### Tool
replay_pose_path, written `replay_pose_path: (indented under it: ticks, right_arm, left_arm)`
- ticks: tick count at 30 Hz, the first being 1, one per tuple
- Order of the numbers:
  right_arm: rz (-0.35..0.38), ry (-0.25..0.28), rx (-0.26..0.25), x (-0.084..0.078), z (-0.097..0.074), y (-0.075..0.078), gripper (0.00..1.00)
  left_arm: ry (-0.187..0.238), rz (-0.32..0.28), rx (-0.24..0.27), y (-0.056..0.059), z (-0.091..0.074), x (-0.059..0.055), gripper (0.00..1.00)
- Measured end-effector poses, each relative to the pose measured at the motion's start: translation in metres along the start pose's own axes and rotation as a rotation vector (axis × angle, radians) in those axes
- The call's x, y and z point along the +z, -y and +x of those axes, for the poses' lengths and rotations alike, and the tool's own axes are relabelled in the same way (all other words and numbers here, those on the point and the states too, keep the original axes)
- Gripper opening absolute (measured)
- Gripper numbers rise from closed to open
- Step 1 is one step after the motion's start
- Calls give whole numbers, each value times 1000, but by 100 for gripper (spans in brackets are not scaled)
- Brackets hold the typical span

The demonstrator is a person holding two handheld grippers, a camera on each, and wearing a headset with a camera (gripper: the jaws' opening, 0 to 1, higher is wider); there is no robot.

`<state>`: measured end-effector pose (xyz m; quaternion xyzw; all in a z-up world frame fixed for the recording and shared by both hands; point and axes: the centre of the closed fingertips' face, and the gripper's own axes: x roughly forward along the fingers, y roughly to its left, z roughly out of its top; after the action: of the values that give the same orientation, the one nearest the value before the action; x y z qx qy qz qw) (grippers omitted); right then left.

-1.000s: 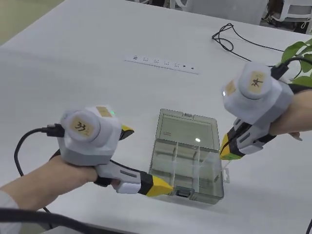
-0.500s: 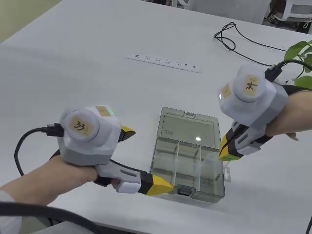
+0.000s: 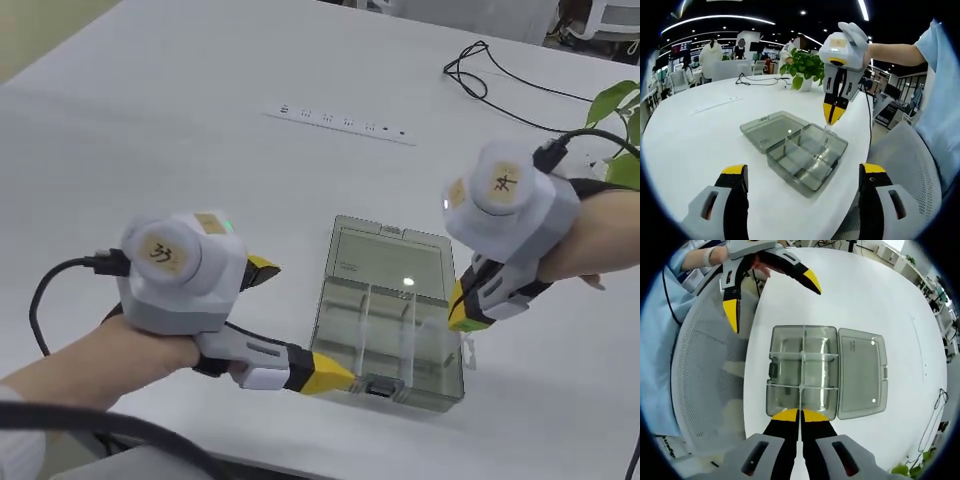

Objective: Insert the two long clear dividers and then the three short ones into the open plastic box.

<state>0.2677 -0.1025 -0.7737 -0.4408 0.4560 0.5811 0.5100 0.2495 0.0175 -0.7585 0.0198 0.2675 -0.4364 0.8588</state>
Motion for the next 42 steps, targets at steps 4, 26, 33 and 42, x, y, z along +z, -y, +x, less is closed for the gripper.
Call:
replay_pose_path:
  ticks: [4, 26, 33, 42]
  right_arm:
    - [11, 0, 9, 1, 2, -3, 2]
    - [19, -25, 21, -5, 31, -1, 2]
    - [36, -22, 25, -8, 34, 2, 2]
    - [31, -16, 21, -8, 35, 2, 2]
  left_arm:
    - [-2, -4, 0, -1, 0, -1, 93]
    - [-1, -4, -1, -1, -2, -1, 92]
    - [-1, -5, -3, 0, -2, -1, 92]
    - [-1, 0, -9, 2, 1, 1, 92]
